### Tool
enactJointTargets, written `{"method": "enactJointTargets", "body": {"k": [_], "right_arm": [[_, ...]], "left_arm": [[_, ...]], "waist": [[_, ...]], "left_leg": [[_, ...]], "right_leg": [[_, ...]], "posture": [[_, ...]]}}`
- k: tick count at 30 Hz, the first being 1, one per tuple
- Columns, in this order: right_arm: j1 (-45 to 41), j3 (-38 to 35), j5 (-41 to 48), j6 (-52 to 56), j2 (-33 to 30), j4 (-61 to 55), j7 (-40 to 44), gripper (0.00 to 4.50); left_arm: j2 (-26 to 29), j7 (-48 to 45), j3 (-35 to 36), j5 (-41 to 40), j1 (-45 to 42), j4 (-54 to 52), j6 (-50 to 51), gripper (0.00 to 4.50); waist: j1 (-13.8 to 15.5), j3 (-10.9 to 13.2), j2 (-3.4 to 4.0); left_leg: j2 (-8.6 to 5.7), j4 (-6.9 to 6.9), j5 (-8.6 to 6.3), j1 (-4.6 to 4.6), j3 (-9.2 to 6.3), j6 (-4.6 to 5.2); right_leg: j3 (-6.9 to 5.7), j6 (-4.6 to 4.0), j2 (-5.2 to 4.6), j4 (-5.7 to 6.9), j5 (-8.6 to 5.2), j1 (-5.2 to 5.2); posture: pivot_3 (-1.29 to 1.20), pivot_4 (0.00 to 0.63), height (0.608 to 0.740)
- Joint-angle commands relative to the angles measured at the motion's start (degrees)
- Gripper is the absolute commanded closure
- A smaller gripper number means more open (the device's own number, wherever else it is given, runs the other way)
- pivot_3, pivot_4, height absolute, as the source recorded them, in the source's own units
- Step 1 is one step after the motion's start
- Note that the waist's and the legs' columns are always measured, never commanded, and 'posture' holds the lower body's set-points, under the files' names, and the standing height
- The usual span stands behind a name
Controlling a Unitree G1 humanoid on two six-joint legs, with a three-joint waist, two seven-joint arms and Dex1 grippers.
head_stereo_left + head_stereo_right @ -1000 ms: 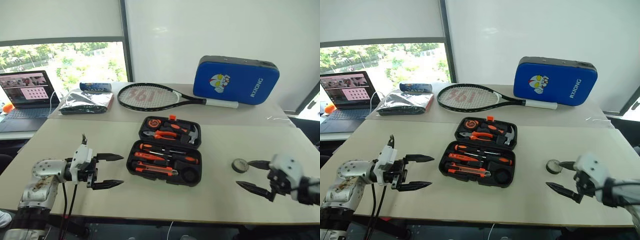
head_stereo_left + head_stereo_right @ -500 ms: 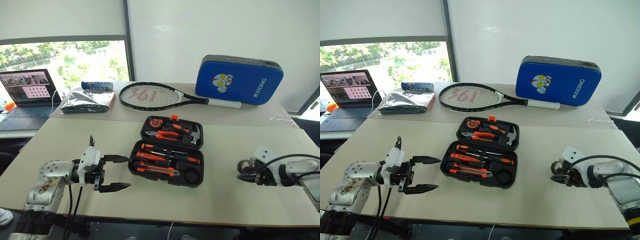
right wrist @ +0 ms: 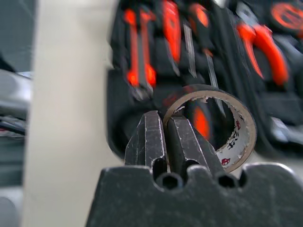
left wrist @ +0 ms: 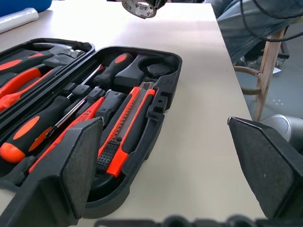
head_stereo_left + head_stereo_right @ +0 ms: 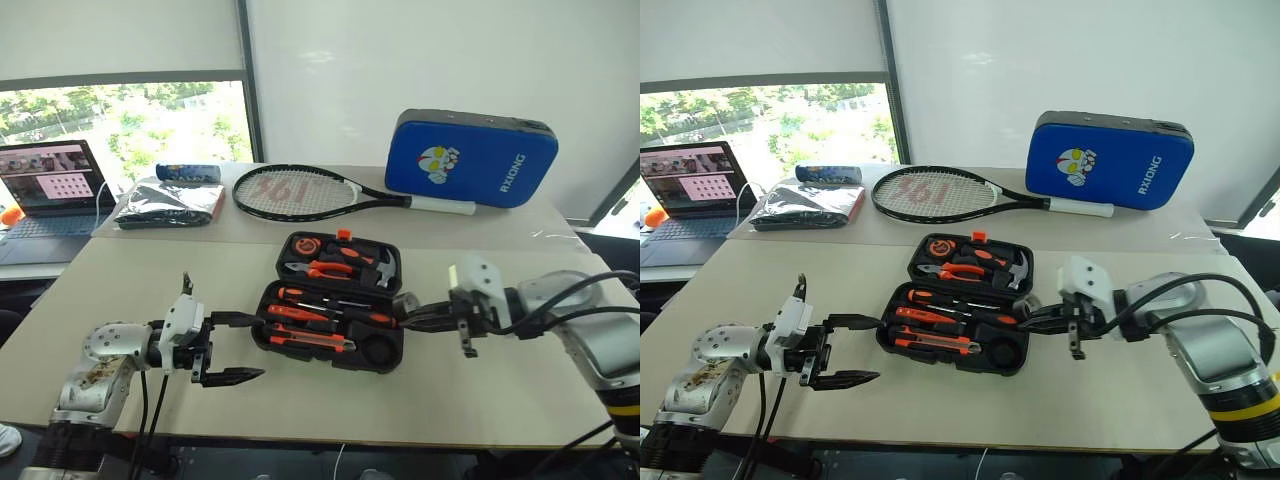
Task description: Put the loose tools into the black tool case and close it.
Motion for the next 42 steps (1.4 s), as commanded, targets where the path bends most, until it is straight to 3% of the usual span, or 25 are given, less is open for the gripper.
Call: {"method": "enactJointTargets", "body": {"k": [1,10,22,24,26,28,32,38,41,42], "right_arm": [[-4.15,6.86,-3.04,9.0,1.34,-3.2,-3.46,4.45],[-7.0,16.92,-9.6,13.97,-0.56,-2.39,-2.45,4.45],[-8.88,21.57,-11.12,15.96,-0.26,-2.32,0.89,4.45],[-9.37,22.64,-12.58,14.31,-0.86,-1.41,1.71,3.7],[-9.66,21.54,-12.91,12.87,-0.16,-0.5,1.07,3.27],[-9.61,18.48,-11.44,12.34,0.9,-0.72,0.43,2.54],[-7.08,6.61,0.54,11.5,-0.88,-4.02,7.97,1.17],[3.83,-9.01,5.37,2.66,-1.94,0.22,8.69,1.17],[9.77,-10.76,-0.83,-8.4,-0.85,7.69,5.39,1.17],[10.65,-10.39,-3.12,-12.07,-0.44,9.88,4.15,1.68]], "left_arm": [[-0.05,0.54,-0.08,-0.31,0.34,-1.69,-0.98,0.0],[0.25,1.42,-0.11,-0.28,1.22,-2.19,-1.29,0.0],[0.59,2.5,0.31,-0.25,1.19,-2.08,-1.86,0.0],[0.55,2.95,0.13,-0.3,0.98,-2.57,-1.47,0.0],[0.55,3.55,-0.12,-0.32,0.61,-3.13,-0.92,0.0],[0.65,4.12,-0.19,-0.41,0.23,-3.56,-0.3,0.0],[1.03,5.73,0.67,-0.51,-0.27,-3.37,1.11,0.0],[1.35,11.38,2.39,0.57,-2.1,-0.54,4.26,0.0],[0.9,17.41,2.19,4.01,-4.73,4.05,5.87,0.0],[0.68,18.81,2.08,4.96,-5.64,5.58,5.88,0.52]], "waist": [[0.12,0.0,0.0],[0.68,0.0,0.0],[1.02,0.0,0.0],[0.98,0.0,0.0],[1.03,0.0,0.0],[1.05,0.0,0.0],[1.04,0.0,0.0],[1.01,0.0,-0.01],[0.98,0.01,-0.02],[0.97,0.01,-0.03]], "left_leg": [[-0.01,0.0,0.0,-0.01,0.03,0.0],[-0.01,0.01,0.0,-0.14,0.02,0.0],[-0.01,0.03,0.0,-0.17,-0.08,0.0],[-0.01,0.02,0.0,-0.19,-0.11,0.0],[-0.01,0.02,0.0,-0.19,-0.12,0.0],[-0.01,0.03,0.0,-0.2,-0.15,0.0],[-0.02,0.03,0.0,-0.38,-0.19,0.0],[-0.01,0.04,0.0,-0.52,-0.27,0.0],[-0.01,0.07,0.01,-0.44,-0.27,0.0],[-0.01,0.08,0.01,-0.42,-0.25,-0.01]], "right_leg": [[0.02,0.0,-0.03,0.0,0.0,-0.03],[-0.02,-0.01,-0.01,0.01,0.0,-0.19],[-0.22,-0.02,-0.05,-0.03,0.0,-0.13],[-0.26,-0.03,-0.05,-0.04,0.0,-0.13],[-0.28,-0.03,-0.06,-0.04,0.0,-0.13],[-0.33,-0.04,-0.07,-0.04,-0.01,-0.12],[-0.36,-0.04,-0.07,-0.03,0.0,-0.27],[-0.41,-0.06,-0.07,-0.01,0.01,-0.38],[-0.43,-0.08,-0.06,0.0,0.02,-0.29],[-0.43,-0.1,-0.06,0.01,0.04,-0.28]], "posture": [[0.0,0.15,0.74],[0.0,0.15,0.74],[0.0,0.15,0.74],[0.0,0.15,0.74],[0.0,0.15,0.74],[0.0,0.15,0.74],[0.0,0.15,0.74],[0.0,0.15,0.74],[0.0,0.15,0.74],[0.0,0.15,0.74]]}}
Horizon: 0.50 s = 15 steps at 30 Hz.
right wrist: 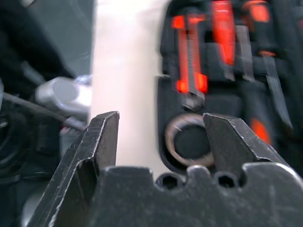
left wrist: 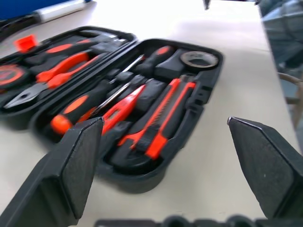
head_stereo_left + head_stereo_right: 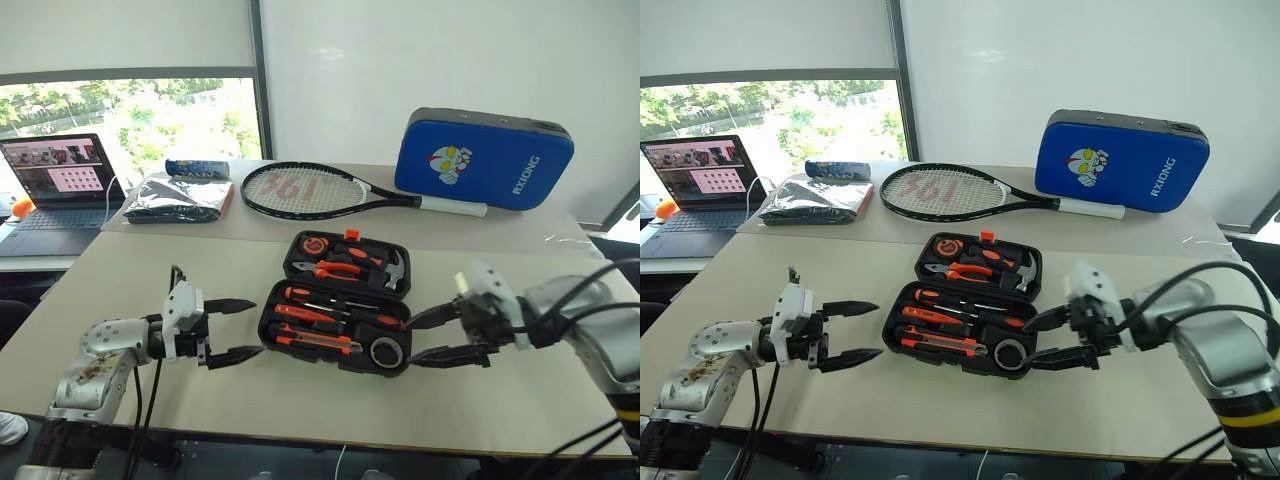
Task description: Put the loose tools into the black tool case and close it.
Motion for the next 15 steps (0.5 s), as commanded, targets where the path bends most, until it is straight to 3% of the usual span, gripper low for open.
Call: {"method": "enactJointTargets", "body": {"k": [1,5,6,9,12,15], "right_arm": [[3.22,-1.42,-7.56,-14.04,1.83,8.23,-4.97,1.86],[1.68,-0.39,-14.7,-25.84,6.81,18.13,-13.31,3.32],[0.55,0.07,-16.4,-28.12,8.44,20.85,-15.94,3.45],[-2.5,1.22,-20.52,-33.71,12.44,26.57,-21.76,4.45],[-4.11,2.5,-23.02,-35.96,14.82,28.86,-24.49,4.5],[-4.87,4.11,-23.27,-34.24,17.59,27.34,-25.5,4.5]], "left_arm": [[-0.53,7.34,0.66,4.69,-4.19,5.73,-0.3,0.69],[-2.86,13.24,-0.56,8.68,-9.08,12.56,-0.99,2.25],[-3.81,14.99,-1.34,10.21,-10.35,14.36,-1.25,2.42],[-6.15,19.02,-3.66,13.92,-13.48,18.23,-0.28,3.4],[-7.21,20.41,-5.64,16.11,-15.16,19.88,1.8,4.38],[-7.54,18.26,-7.84,16.79,-14.79,19.31,3.06,4.48]], "waist": [[-0.03,0.01,-0.01],[-0.49,0.02,0.02],[-0.66,0.01,0.01],[-0.71,0.02,0.0],[-0.65,0.02,0.0],[-0.62,0.01,0.01]], "left_leg": [[0.0,0.01,0.0,0.08,-0.01,0.0],[-0.01,0.0,0.02,0.19,0.06,-0.03],[-0.01,-0.01,0.02,0.18,0.06,-0.03],[-0.02,-0.04,0.05,0.25,0.05,-0.08],[-0.02,-0.04,0.06,0.22,0.04,-0.1],[-0.02,-0.07,0.06,0.02,0.04,-0.09]], "right_leg": [[-0.01,0.0,0.02,0.01,0.0,0.1],[0.06,0.0,0.04,0.05,0.02,0.13],[0.07,-0.01,0.04,0.06,0.02,0.11],[0.09,-0.04,0.06,0.08,0.06,0.14],[0.08,-0.04,0.06,0.08,0.06,0.14],[0.08,-0.04,0.05,0.09,0.05,-0.07]], "posture": [[0.0,0.15,0.74],[0.0,0.15,0.74],[0.0,0.15,0.74],[0.0,0.15,0.74],[0.0,0.15,0.74],[0.0,0.15,0.74]]}}
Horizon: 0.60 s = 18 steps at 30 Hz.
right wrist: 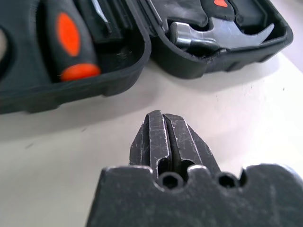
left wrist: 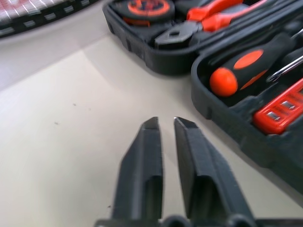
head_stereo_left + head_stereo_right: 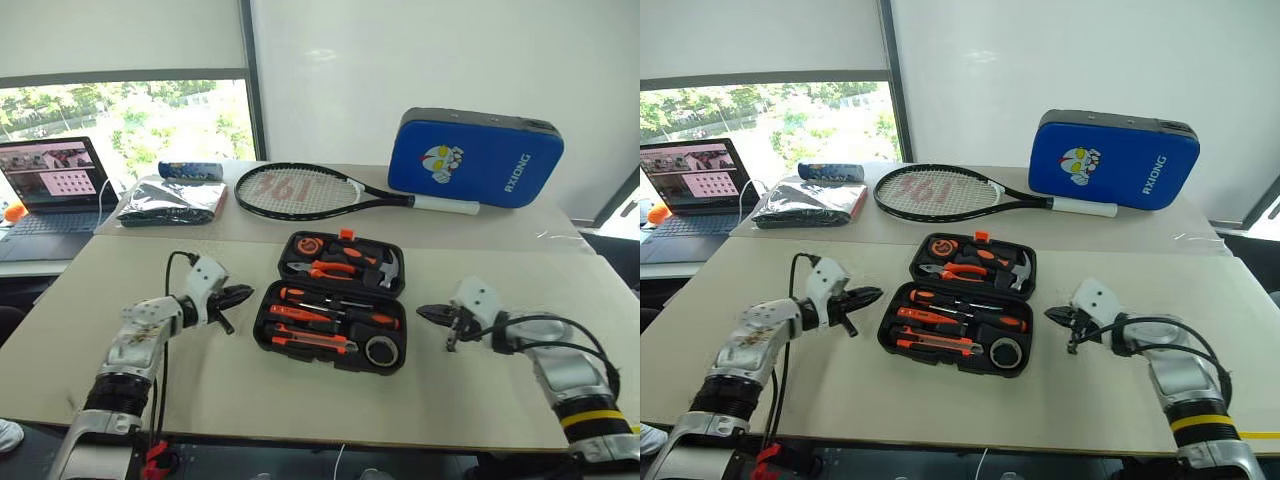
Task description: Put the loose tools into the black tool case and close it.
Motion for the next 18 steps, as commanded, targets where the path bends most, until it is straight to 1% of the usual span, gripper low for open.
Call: {"method": "enactJointTargets", "body": {"k": [1,5,8,13,18], "right_arm": [[-1.32,1.15,-0.47,0.34,2.36,-2.27,-1.79,4.5],[-0.44,2.27,-0.65,1.23,3.37,-4.83,-1.52,4.5],[0.85,2.89,0.08,2.94,3.57,-8.4,-0.76,4.5],[4.19,3.77,0.52,6.04,2.42,-14.83,0.71,4.5],[8.81,3.54,1.22,9.4,0.15,-21.5,1.97,4.5]], "left_arm": [[0.07,-2.28,-1.91,0.62,-0.48,-1.32,1.22,4.48],[-0.9,-5.9,-2.04,-1.93,1.16,-4.79,0.18,4.48],[-0.77,-10.75,-2.39,-3.84,3.06,-8.07,-1.04,4.48],[1.1,-13.52,-3.42,-3.46,7.51,-13.46,-1.03,4.48],[3.82,-14.08,-2.34,-3.93,13.95,-19.77,0.45,4.48]], "waist": [[0.06,0.0,0.0],[0.39,0.0,0.01],[0.18,0.0,0.01],[0.16,-0.01,0.01],[0.1,-0.01,0.01]], "left_leg": [[0.0,0.01,0.0,-0.1,0.0,0.0],[-0.06,0.07,0.05,-0.39,0.04,-0.09],[-0.04,0.07,0.07,-0.37,0.05,-0.11],[-0.02,0.04,0.07,-0.36,0.05,-0.11],[0.0,0.03,0.06,-0.33,0.05,-0.1]], "right_leg": [[0.0,0.0,0.0,0.02,0.0,-0.11],[0.06,-0.02,-0.07,0.47,0.01,-0.62],[0.07,-0.02,-0.04,0.47,0.01,-0.62],[0.06,-0.03,-0.02,0.47,0.0,-0.62],[0.07,-0.03,-0.02,0.46,0.0,-0.6]], "posture": [[0.0,0.15,0.74],[0.0,0.15,0.74],[0.0,0.15,0.74],[0.0,0.15,0.74],[0.0,0.15,0.74]]}}
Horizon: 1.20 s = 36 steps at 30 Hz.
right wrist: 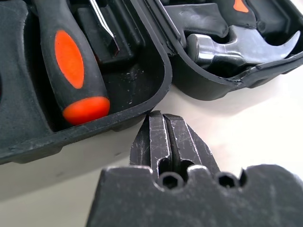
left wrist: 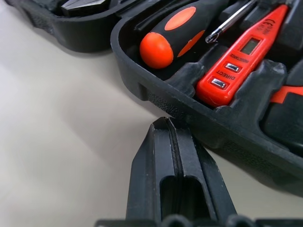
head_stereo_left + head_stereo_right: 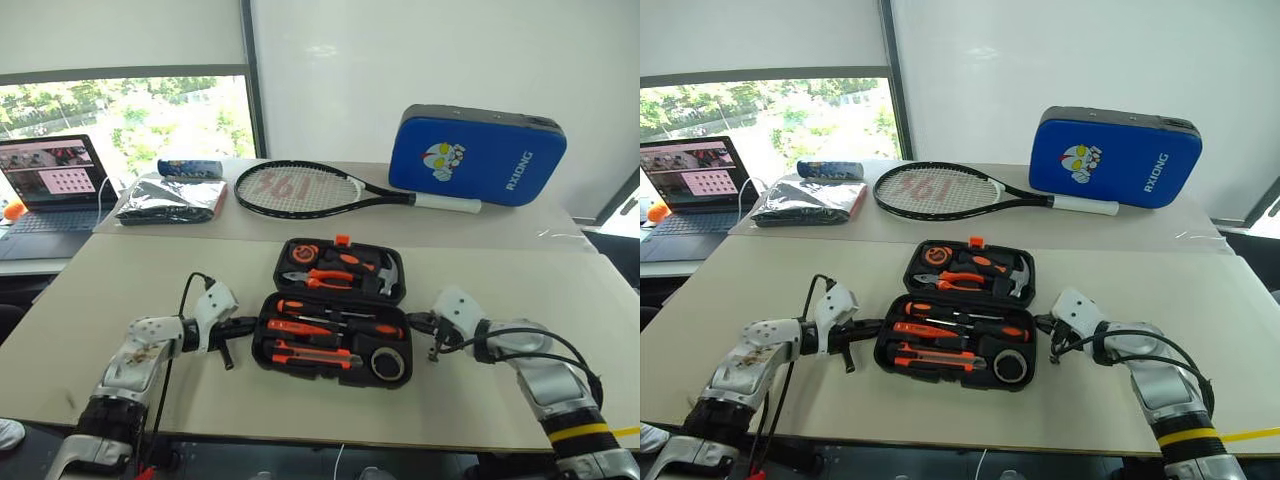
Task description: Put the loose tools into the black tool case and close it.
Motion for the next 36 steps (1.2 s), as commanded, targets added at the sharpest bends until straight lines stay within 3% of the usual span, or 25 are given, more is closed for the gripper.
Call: {"method": "enactJointTargets", "body": {"k": [1,9,12,15,17,19,20,22,24,28,36], "right_arm": [[2.92,1.33,2.51,2.07,-0.9,-8.24,2.75,4.5],[7.51,-4.32,2.95,0.1,-4.58,-8.77,2.06,4.5],[7.28,-7.77,8.17,2.62,-5.57,-9.07,4.35,4.5],[6.51,-9.8,10.55,2.84,-8.05,-8.25,7.01,3.75],[4.74,-12.05,16.13,11.81,-8.32,-9.97,6.46,2.97],[0.77,-13.71,23.78,28.03,-8.25,-13.88,3.01,2.08],[-1.71,-13.48,24.59,35.44,-8.42,-15.18,-0.04,1.93],[-9.61,-11.89,27.59,53.4,-8.38,-15.18,-4.51,1.27],[-15.88,-11.9,29.7,65.18,-6.56,-13.55,-7.94,0.55],[-26.69,-11.43,27.16,78.21,-1.41,-5.65,-15.88,0.55],[-33.76,-8.6,23.51,82.33,2.19,2.38,-22.59,0.55]], "left_arm": [[1.01,-2.09,-0.66,-2.17,4.3,-7.5,0.33,4.48],[2.03,1.48,4.22,-5.13,9.9,-11.99,4.99,4.48],[2.18,2.49,7.29,-9.07,8.54,-11.02,10.11,4.48],[5.24,1.34,8.73,-13.09,6.55,-11.07,19.82,3.85],[7.9,-0.1,8.58,-15.06,3.84,-10.09,25.92,2.99],[9.51,1.57,7.71,-16.23,-3.1,-7.62,34.87,2.05],[10.3,1.84,6.47,-16.09,-6.19,-6.68,38.57,1.94],[10.19,3.59,3.05,-14.56,-14.4,-2.77,45.77,1.23],[9.36,4.18,0.67,-14.22,-20.38,0.62,50.44,1.18],[3.84,8.38,-1.74,-12.57,-30.68,9.09,54.86,1.18],[-2.24,13.55,-4.56,-8.84,-37.79,17.35,56.4,1.18]], "waist": [[0.02,0.0,0.0],[0.2,0.0,0.0],[0.2,0.01,-0.01],[0.17,0.01,-0.02],[0.05,0.03,-0.05],[0.03,0.04,-0.07],[0.02,0.07,-0.09],[-0.02,0.09,-0.12],[-0.02,0.09,-0.13],[-0.03,0.08,-0.13],[0.1,0.08,-0.13]], "left_leg": [[0.0,0.01,0.0,-0.01,0.01,0.0],[0.0,0.06,0.01,0.06,0.03,-0.01],[-0.01,0.1,0.02,0.09,0.03,-0.01],[0.0,0.14,0.03,0.11,0.02,0.0],[0.01,0.15,0.03,0.13,0.01,0.0],[0.01,0.15,0.04,0.16,0.01,0.01],[0.0,0.15,0.04,0.18,0.01,0.01],[-0.02,0.23,0.14,0.05,-0.04,-0.01],[-0.06,0.26,0.23,0.07,-0.07,-0.01],[-0.05,0.2,0.23,0.05,-0.11,0.0],[-0.08,0.14,0.23,-0.47,-0.12,0.0]], "right_leg": [[0.0,0.0,0.0,-0.01,0.0,-0.01],[0.01,0.0,0.0,-0.03,-0.01,0.08],[0.02,0.0,0.0,0.0,-0.01,0.11],[0.02,-0.01,0.03,0.04,-0.01,0.13],[0.01,0.0,0.06,0.07,-0.01,0.14],[0.02,-0.01,0.06,0.13,-0.01,0.12],[0.02,-0.02,0.06,0.17,-0.01,0.15],[0.01,-0.04,0.07,0.32,0.0,0.01],[-0.02,-0.09,0.07,0.35,0.04,0.03],[-0.06,-0.1,0.1,0.32,0.03,0.02],[-0.12,-0.09,0.01,0.37,0.04,-0.35]], "posture": [[0.0,0.15,0.74],[0.0,0.15,0.74],[0.0,0.15,0.74],[0.0,0.15,0.74],[0.0,0.15,0.74],[0.0,0.15,0.74],[0.0,0.15,0.74],[0.0,0.15,0.74],[0.0,0.15,0.74],[0.0,0.15,0.74],[0.0,0.15,0.74]]}}
